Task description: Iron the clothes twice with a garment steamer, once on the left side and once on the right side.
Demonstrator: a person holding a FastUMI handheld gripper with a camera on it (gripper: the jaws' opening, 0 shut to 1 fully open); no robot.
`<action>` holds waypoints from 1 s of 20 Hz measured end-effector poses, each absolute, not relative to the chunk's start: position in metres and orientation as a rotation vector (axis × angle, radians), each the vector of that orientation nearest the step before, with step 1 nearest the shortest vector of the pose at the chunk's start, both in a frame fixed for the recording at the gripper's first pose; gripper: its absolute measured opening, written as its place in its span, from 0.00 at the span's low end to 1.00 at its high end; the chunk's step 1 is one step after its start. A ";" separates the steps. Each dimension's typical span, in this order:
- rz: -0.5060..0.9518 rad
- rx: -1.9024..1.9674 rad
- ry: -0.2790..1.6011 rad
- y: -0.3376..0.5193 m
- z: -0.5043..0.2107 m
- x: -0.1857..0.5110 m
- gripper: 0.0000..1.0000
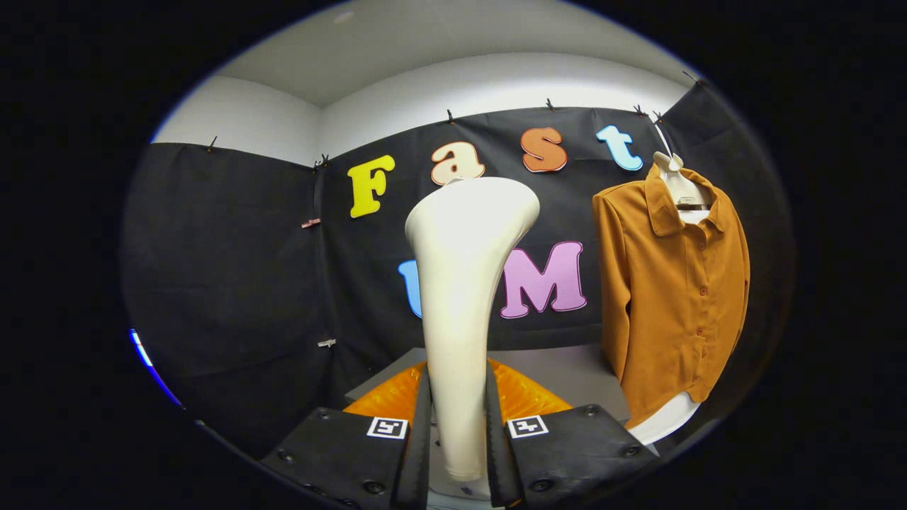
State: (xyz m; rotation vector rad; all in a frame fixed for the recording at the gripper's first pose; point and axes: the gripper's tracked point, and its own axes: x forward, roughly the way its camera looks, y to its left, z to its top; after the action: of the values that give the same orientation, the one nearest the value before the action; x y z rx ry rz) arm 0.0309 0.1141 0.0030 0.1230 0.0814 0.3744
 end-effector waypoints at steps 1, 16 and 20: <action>0.376 0.120 0.080 0.115 0.003 0.031 0.36; 0.388 0.114 0.056 0.123 0.012 0.039 0.36; 0.389 0.111 0.053 0.125 0.013 0.040 0.36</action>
State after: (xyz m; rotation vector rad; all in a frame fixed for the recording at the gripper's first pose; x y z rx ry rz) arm 0.0404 0.1247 0.0133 0.1113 0.0529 0.3888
